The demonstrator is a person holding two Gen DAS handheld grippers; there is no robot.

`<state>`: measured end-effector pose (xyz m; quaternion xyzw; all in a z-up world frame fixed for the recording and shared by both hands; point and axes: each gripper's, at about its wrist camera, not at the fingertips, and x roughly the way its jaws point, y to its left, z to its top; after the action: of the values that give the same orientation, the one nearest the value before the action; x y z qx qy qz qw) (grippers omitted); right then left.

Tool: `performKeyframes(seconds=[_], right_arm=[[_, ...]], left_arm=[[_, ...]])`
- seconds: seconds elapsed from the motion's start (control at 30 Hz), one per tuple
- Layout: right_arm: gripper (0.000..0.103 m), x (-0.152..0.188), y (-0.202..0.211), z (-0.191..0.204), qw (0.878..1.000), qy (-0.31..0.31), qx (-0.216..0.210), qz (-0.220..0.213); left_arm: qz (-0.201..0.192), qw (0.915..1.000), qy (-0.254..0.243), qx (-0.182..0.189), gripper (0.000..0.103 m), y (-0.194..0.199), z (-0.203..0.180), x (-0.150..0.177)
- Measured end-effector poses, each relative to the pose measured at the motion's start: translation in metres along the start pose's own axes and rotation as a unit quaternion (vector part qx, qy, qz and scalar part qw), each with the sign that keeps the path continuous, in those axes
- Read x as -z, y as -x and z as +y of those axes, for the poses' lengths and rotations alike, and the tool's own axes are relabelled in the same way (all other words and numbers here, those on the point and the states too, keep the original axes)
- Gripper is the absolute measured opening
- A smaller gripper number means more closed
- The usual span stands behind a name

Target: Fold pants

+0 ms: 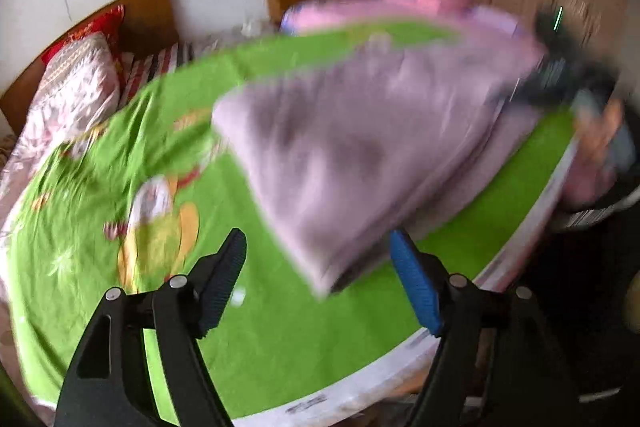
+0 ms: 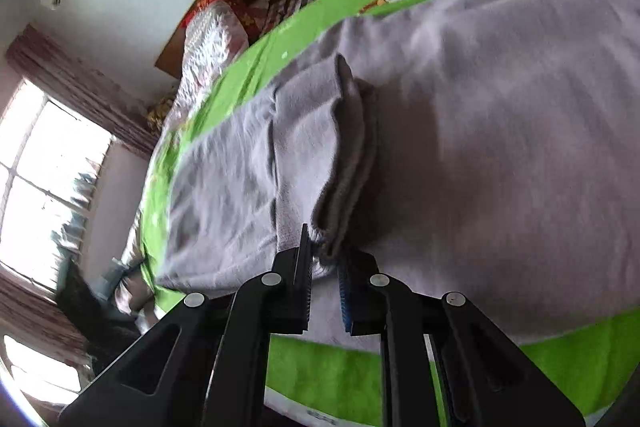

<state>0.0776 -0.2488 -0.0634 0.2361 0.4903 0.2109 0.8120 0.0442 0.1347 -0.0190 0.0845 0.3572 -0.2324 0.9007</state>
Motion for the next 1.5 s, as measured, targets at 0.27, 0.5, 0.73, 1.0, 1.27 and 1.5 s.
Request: performKeyframes(seconds=[0.27, 0.5, 0.73, 1.0, 1.27, 1.5], right_arm=[[0.046, -0.01, 0.023, 0.044, 0.977, 0.14, 0.137, -0.084], [0.047, 0.003, -0.044, 0.067, 0.95, 0.271, 0.153, -0.016], [0.049, -0.004, 0.009, 0.033, 0.972, 0.207, 0.099, -0.049], [0.077, 0.015, 0.173, -0.112, 0.956, -0.086, 0.144, -0.242], [0.077, 0.024, 0.174, -0.146, 0.948, -0.149, 0.127, -0.252], [0.077, -0.041, 0.039, 0.018, 0.97, 0.18, 0.107, -0.126]], left_arm=[[-0.076, 0.9886, 0.127, 0.026, 0.101, -0.034, 0.017, -0.109], [0.084, 0.9851, 0.144, -0.045, 0.101, -0.158, 0.026, -0.102], [0.084, 0.9863, 0.11, -0.09, 0.101, -0.167, 0.014, -0.092], [0.072, 0.9857, 0.131, -0.078, 0.101, -0.162, 0.024, -0.09], [0.075, 0.9808, 0.099, -0.15, 0.101, -0.158, 0.005, -0.1], [0.013, 0.9941, 0.065, -0.086, 0.101, -0.142, -0.043, -0.135]])
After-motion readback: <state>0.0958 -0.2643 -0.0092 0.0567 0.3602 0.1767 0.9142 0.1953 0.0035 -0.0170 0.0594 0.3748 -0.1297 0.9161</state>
